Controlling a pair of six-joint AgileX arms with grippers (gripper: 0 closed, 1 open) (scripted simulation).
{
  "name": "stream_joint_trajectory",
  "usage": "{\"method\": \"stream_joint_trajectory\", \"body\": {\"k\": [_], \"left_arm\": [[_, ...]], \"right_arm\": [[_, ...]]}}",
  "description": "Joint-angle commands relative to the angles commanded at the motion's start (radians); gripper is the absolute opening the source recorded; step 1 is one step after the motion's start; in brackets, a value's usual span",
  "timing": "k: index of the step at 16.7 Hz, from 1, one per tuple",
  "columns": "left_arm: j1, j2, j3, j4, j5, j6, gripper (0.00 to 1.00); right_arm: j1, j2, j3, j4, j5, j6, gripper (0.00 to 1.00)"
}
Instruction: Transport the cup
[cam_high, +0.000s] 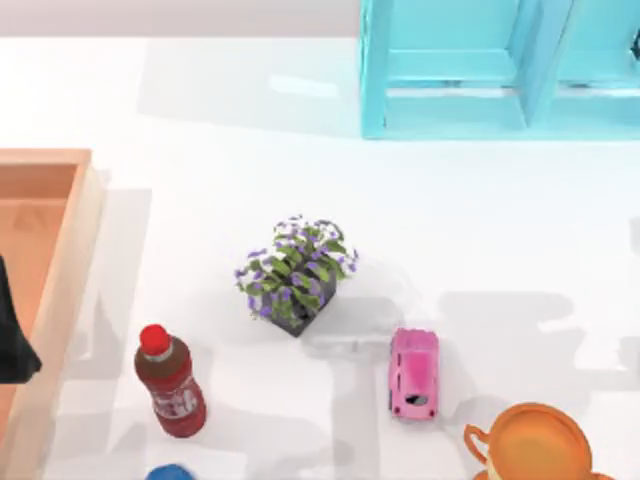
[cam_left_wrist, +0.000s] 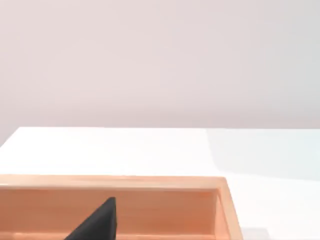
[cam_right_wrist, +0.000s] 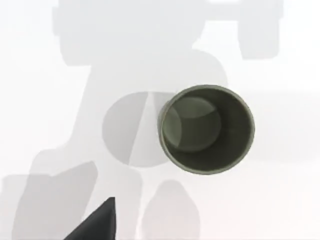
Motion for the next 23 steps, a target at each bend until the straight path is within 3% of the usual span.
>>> {"method": "stream_joint_trajectory", "body": {"k": [9,17,23], "left_arm": [[0.000,0.000,0.000,0.000,0.000,0.000,1.00],[0.000,0.000,0.000,0.000,0.000,0.000,1.00],[0.000,0.000,0.000,0.000,0.000,0.000,1.00]], "right_arm": [[-0.077,0.419,0.355,-0.282,0.000,-0.073,1.00],[-0.075,0.428,0.349,-0.273,0.000,-0.071,1.00],[-0.075,0.473,0.202,-0.082,0.000,-0.070,1.00]]}}
